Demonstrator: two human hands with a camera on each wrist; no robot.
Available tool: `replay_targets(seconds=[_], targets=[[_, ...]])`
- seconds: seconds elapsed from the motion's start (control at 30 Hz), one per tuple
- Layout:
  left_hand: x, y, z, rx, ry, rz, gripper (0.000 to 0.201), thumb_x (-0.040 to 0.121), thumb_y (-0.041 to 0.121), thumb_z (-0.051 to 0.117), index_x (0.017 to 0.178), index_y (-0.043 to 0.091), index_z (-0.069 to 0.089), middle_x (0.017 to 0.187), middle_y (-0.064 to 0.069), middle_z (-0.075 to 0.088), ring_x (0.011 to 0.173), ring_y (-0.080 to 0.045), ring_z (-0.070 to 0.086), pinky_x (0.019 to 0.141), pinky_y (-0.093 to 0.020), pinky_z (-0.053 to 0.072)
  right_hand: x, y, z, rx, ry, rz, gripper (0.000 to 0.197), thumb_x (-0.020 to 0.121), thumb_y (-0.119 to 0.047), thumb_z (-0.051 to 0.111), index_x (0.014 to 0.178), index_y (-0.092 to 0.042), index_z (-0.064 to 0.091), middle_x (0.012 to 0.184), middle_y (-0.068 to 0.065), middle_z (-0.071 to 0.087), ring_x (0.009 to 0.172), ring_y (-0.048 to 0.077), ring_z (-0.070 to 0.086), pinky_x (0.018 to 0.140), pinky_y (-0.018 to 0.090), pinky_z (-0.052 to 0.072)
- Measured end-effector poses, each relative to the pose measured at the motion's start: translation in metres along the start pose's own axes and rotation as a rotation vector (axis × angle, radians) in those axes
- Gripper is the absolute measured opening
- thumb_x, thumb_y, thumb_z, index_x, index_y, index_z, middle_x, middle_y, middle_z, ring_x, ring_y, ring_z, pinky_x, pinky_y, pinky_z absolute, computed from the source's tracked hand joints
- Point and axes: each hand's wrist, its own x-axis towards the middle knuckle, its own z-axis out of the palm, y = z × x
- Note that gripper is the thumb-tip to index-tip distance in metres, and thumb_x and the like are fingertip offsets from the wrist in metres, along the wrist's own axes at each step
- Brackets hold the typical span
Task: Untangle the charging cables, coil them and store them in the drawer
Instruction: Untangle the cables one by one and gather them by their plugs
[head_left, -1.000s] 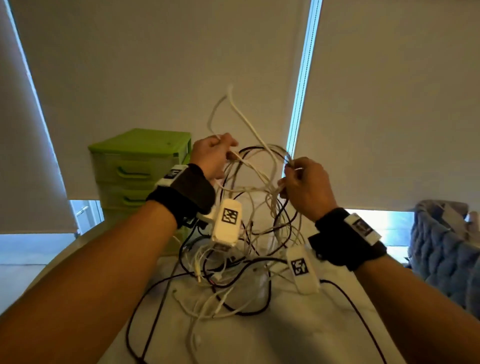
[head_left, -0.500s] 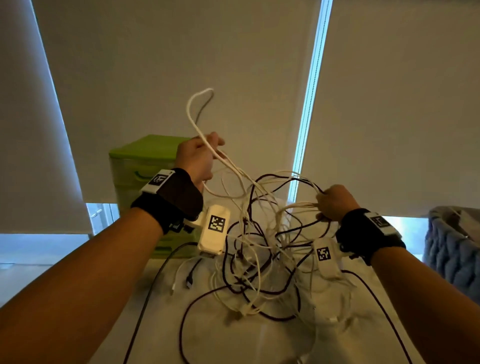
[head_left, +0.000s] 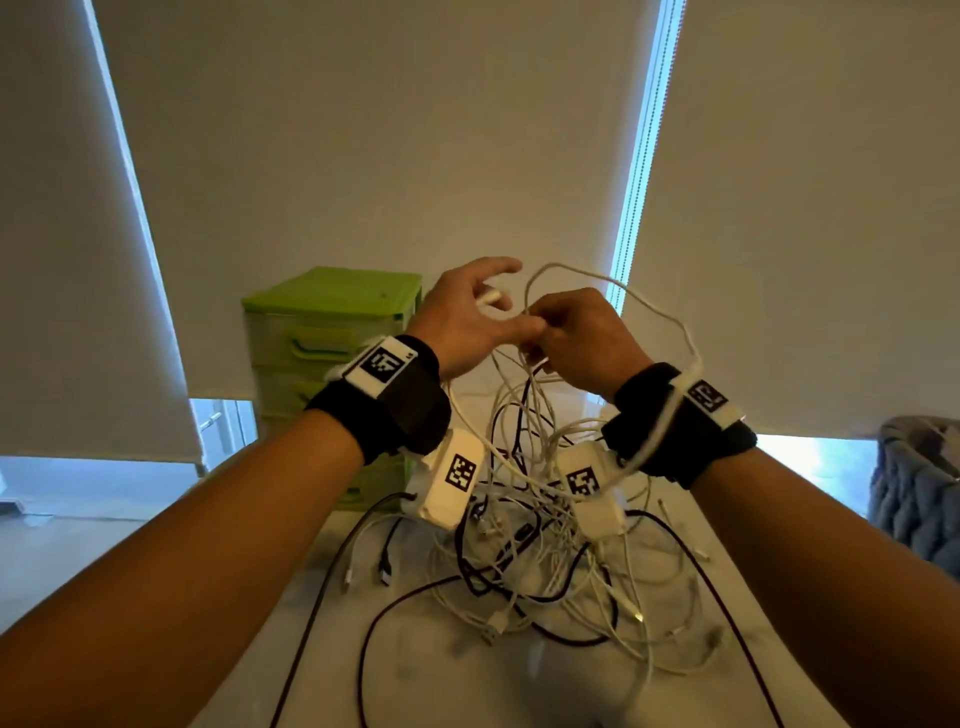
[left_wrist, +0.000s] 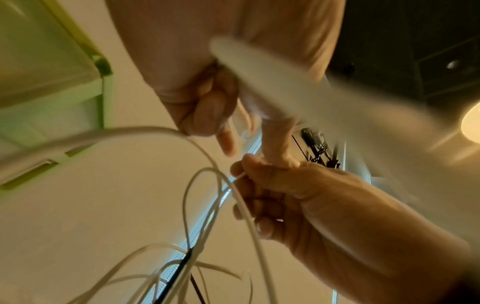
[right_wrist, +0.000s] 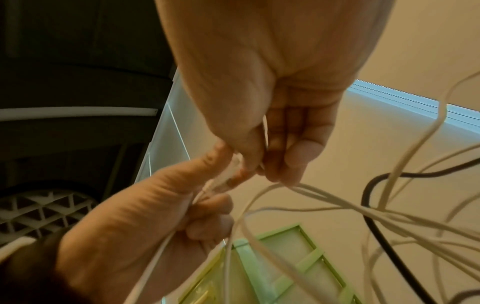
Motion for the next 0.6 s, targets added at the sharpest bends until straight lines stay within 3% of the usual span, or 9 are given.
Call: replay_targets(seconds=[0.1,0.13,0.2,0.3,0.37,0.47,0.6], targets=[[0.002,-0.004,0.003,-0.016,-0.201,0.04,0.039,0.084,0.022,0.073,0.12,0.03,0.061,0.106,0.017,0.063,0.101,0.01,0.057,0.091,-0.017,0.044,-0.001,0.002,-0.008,0.123,-0.04,0.022,0.019,0.093,-0.011,0.057,0.08,-0.011,0.07,0.069,0.005,0.068,0.063,0.013,0.064,0.063,0.027,0.055],[0.003,-0.006,0.004,-0.028,-0.281,0.053,0.041,0.085,0.018,0.072,0.122,0.03,0.059,0.106,0.017,0.064,0.098,0.011,0.059,0.086,-0.012,0.046,-0.001,0.001,-0.013,0.188,-0.029,0.026,0.018,0.094,-0.014,0.057,0.083,-0.012,0.07,0.07,0.004,0.067,0.063,0.012,0.064,0.062,0.026,0.054],[0.005,-0.012,0.007,0.028,-0.385,0.032,0.042,0.087,0.015,0.07,0.122,0.032,0.058,0.106,0.014,0.066,0.098,0.004,0.063,0.088,-0.016,0.048,0.002,0.001,-0.023,0.236,-0.015,0.034,0.018,0.096,-0.018,0.055,0.09,-0.009,0.07,0.074,0.006,0.068,0.068,0.014,0.066,0.062,0.025,0.053],[0.01,-0.025,0.011,0.286,-0.388,0.02,0.018,0.092,0.028,0.063,0.109,0.03,0.07,0.111,0.009,0.069,0.103,-0.005,0.061,0.095,-0.025,0.044,0.008,-0.008,-0.038,0.233,0.029,-0.001,0.018,0.096,-0.017,0.055,0.093,-0.005,0.068,0.076,0.007,0.068,0.071,0.014,0.069,0.06,0.024,0.05],[0.011,-0.034,0.013,0.391,-0.401,-0.002,0.021,0.096,0.036,0.056,0.109,0.029,0.071,0.115,0.006,0.069,0.103,-0.01,0.061,0.09,-0.026,0.046,0.014,-0.013,-0.048,0.306,0.092,-0.038,0.016,0.095,-0.015,0.057,0.089,-0.005,0.068,0.072,0.004,0.067,0.068,0.015,0.07,0.056,0.022,0.047],[0.011,-0.037,0.008,0.457,-0.396,0.015,0.023,0.096,0.039,0.053,0.102,0.028,0.072,0.109,0.003,0.07,0.1,-0.017,0.063,0.092,-0.034,0.05,0.015,-0.012,-0.061,0.434,0.205,-0.05,0.016,0.095,-0.013,0.057,0.083,-0.012,0.067,0.063,-0.003,0.066,0.063,0.012,0.069,0.054,0.018,0.048],[0.02,-0.041,-0.011,0.66,-0.214,-0.022,0.026,0.098,0.039,0.05,0.097,0.024,0.072,0.096,0.001,0.067,0.088,-0.021,0.061,0.073,-0.029,0.047,0.006,0.007,-0.079,0.73,0.38,-0.036,0.015,0.097,-0.013,0.054,0.085,-0.012,0.064,0.064,-0.002,0.066,0.068,0.015,0.068,0.057,0.021,0.047]])
